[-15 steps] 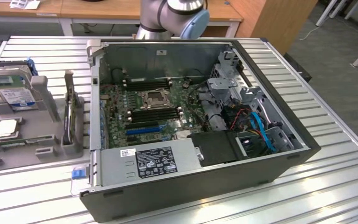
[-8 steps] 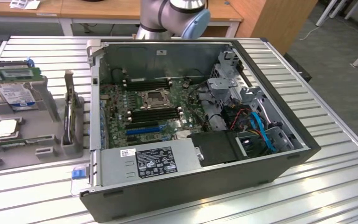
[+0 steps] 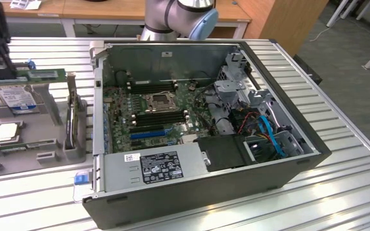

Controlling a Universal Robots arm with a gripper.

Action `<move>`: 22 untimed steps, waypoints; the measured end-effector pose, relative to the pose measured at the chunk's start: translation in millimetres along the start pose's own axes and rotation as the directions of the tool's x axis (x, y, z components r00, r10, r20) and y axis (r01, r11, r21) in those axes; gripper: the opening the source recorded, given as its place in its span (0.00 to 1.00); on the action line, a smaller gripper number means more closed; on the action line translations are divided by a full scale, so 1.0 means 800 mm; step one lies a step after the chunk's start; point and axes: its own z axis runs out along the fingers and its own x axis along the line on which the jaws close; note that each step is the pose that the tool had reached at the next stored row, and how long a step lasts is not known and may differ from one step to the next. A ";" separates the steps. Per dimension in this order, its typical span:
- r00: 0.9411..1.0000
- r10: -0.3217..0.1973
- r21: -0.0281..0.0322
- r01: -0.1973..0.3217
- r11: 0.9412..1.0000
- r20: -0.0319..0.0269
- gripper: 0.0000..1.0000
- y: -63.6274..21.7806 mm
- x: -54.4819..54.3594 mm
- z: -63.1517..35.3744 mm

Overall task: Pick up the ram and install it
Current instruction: 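Pick up the ram and move it above insertion slot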

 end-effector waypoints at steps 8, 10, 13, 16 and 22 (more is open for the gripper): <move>1.000 0.000 -0.002 0.000 1.000 0.000 0.12 -0.056 0.002 -0.002; 1.000 0.000 -0.002 0.000 1.000 0.000 0.12 -0.067 0.003 -0.002; 1.000 0.000 -0.002 0.000 1.000 0.000 0.12 -0.084 0.003 -0.002; 1.000 0.000 -0.003 0.000 1.000 0.000 0.12 -0.101 0.004 -0.003; 1.000 0.000 -0.003 0.000 1.000 0.000 0.12 -0.135 0.004 -0.004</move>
